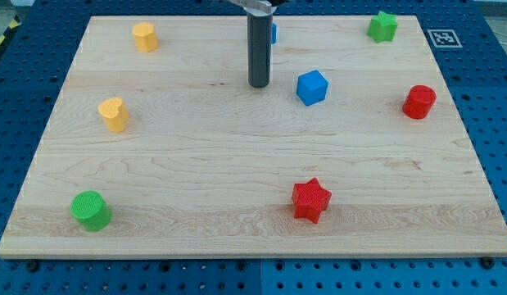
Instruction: Move the blue cube towards the bottom right corner of the board
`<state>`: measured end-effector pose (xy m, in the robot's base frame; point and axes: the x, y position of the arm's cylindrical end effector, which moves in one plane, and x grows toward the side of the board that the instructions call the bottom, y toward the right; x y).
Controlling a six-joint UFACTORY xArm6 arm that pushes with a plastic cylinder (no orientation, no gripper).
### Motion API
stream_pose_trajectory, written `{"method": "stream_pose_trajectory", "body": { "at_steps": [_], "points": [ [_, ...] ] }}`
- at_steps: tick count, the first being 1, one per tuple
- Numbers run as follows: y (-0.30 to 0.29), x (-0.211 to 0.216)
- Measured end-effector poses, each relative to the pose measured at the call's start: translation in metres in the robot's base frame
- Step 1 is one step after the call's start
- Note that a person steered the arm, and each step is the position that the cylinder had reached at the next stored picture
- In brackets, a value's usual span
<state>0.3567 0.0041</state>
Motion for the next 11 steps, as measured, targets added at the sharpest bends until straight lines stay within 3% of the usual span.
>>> {"method": "stream_pose_trajectory", "body": {
  "at_steps": [2, 5, 11],
  "points": [
    [0.034, -0.039],
    [0.079, -0.005],
    [0.074, 0.065]
  ]
}}
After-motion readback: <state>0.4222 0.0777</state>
